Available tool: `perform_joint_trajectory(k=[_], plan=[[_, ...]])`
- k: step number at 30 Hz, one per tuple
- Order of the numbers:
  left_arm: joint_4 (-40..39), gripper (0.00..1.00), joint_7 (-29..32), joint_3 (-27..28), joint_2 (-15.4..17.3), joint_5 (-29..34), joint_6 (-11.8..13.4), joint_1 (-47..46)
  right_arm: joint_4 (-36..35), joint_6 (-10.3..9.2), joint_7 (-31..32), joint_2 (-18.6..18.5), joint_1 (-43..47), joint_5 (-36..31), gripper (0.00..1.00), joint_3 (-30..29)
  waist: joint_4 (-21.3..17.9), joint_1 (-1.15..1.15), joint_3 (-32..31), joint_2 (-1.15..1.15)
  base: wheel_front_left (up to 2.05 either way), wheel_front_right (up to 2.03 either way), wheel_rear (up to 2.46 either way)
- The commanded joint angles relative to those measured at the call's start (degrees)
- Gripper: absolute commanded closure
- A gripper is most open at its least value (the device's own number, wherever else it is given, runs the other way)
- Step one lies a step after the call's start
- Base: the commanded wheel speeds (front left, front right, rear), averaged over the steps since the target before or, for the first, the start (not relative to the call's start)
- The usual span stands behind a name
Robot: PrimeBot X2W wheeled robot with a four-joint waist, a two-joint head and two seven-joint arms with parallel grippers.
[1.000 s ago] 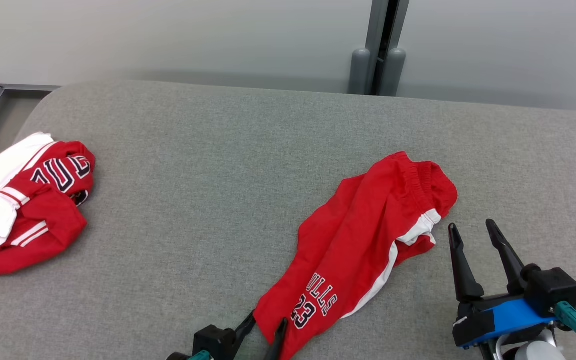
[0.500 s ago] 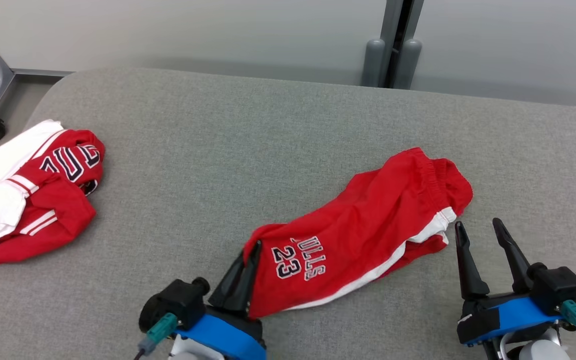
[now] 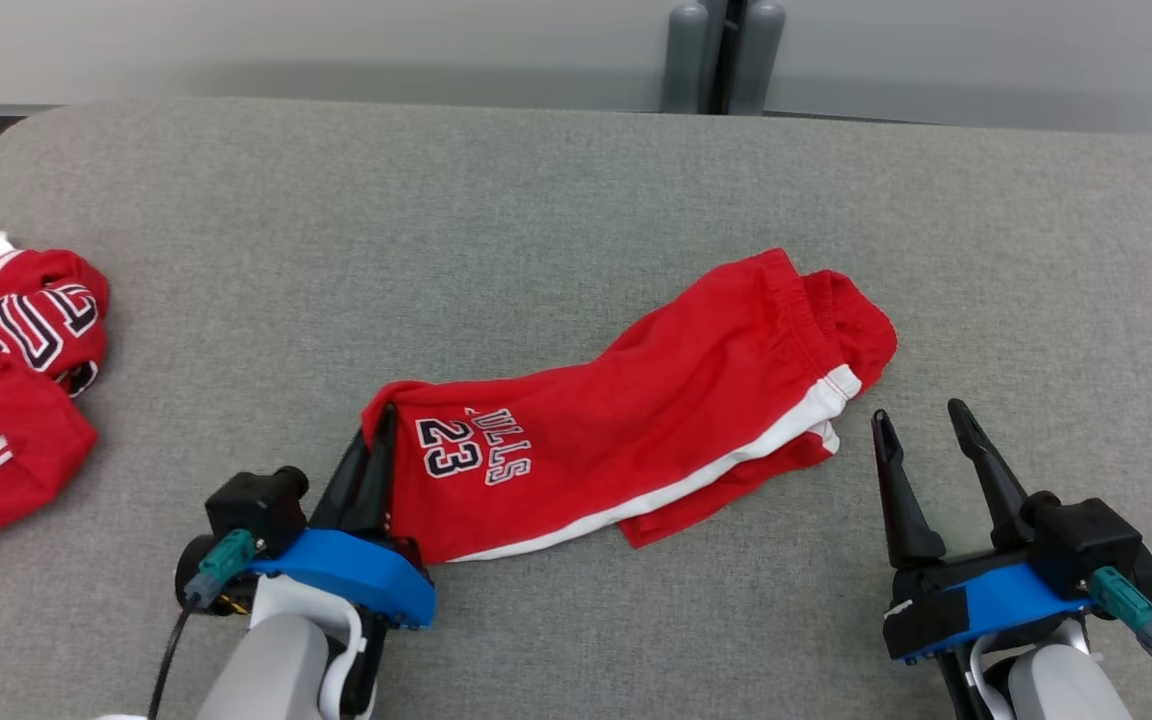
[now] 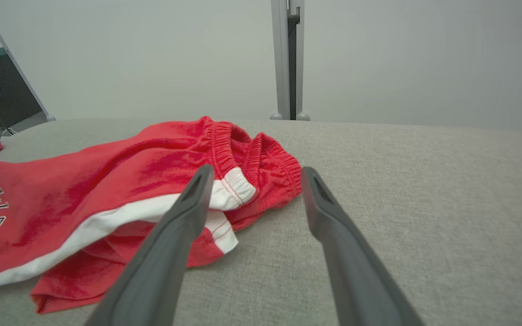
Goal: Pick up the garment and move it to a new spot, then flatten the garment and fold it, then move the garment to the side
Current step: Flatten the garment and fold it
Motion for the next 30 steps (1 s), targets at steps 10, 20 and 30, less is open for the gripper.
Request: perform_joint_trajectory(k=[10, 20, 30], plan=[[10.5, 1.0, 0.0, 7.6, 1.1, 3.3, -0.1, -9.3, -1.2, 0.0, -0.2, 0.2, -2.7, 0.4, 0.0, 1.4, -3.1, -0.01, 4.4, 0.0, 0.0, 0.0, 0.0], [8.6, 0.0, 0.0, 12.5, 2.7, 10.7, 2.9, -13.0, -1.8, 0.0, -0.2, 0.2, -5.0, 1.6, 0.0, 3.3, -3.8, -0.01, 5.6, 0.0, 0.0, 0.0, 0.0], [-5.7, 0.0, 0.0, 16.1, 0.5, 17.3, 3.3, 0.9, -1.5, 0.0, -0.2, 0.2, -2.0, 3.9, 0.0, 4.0, -3.4, -0.01, -0.3, 0.0, 0.0, 0.0, 0.0]])
